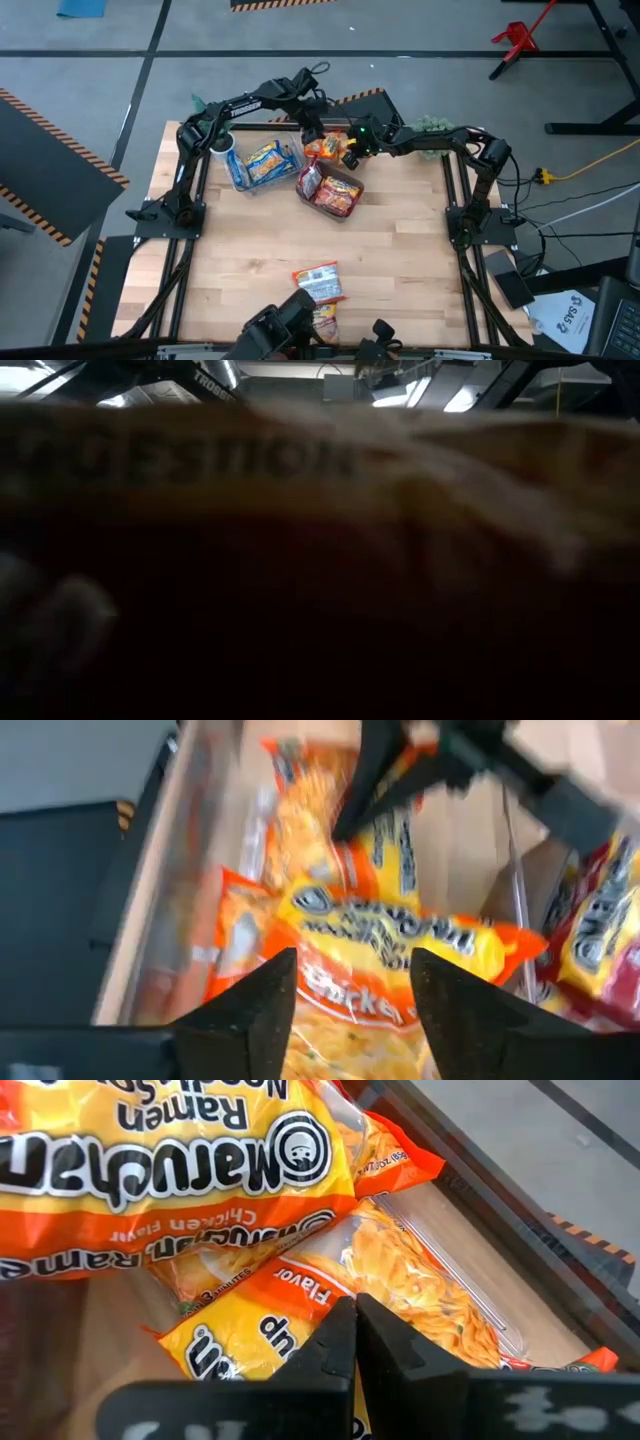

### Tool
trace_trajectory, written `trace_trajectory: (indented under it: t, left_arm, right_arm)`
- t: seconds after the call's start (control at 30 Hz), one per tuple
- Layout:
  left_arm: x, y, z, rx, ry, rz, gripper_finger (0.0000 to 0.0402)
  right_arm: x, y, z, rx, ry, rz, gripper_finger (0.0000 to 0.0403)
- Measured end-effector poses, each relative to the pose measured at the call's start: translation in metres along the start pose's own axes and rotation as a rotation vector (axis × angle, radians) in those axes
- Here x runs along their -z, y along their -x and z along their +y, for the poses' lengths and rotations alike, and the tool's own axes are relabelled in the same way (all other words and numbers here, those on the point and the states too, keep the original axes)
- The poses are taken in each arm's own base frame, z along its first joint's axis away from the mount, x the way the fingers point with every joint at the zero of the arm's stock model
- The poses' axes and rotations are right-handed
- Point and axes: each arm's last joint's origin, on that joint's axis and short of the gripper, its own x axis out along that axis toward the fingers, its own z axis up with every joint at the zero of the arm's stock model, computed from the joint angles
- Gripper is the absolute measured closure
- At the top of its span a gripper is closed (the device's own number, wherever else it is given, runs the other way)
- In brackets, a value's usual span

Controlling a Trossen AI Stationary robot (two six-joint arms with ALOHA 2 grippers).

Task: Sort Maruchan noodles
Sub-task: Stack the orange noodle pack on top of the orange noodle pack

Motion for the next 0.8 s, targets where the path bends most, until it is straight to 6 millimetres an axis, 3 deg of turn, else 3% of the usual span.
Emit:
trace_trajectory:
  t: [0.2, 0.53, 0.67, 0.8]
  left_arm:
    - [0.002, -0.017, -0.012, -0.044, -0.067, 0.096, 0.0179]
    - [0.01, -0.037, -0.01, -0.139, -0.065, 0.193, 0.018]
    - [0.009, -0.037, -0.01, -0.157, -0.072, 0.195, 0.0208]
    - [0.007, -0.039, -0.012, -0.196, -0.082, 0.207, 0.0279]
  right_arm:
    - [0.0, 0.0, 0.0, -0.007, -0.002, 0.0, 0.04]
    - [0.0, 0.0, 0.0, -0.011, 0.0, 0.002, 0.04]
    - [0.0, 0.0, 0.0, -0.001, 0.0, 0.002, 0.04]
    - [0.001, 0.0, 0.0, 0.003, -0.001, 0.003, 0.04]
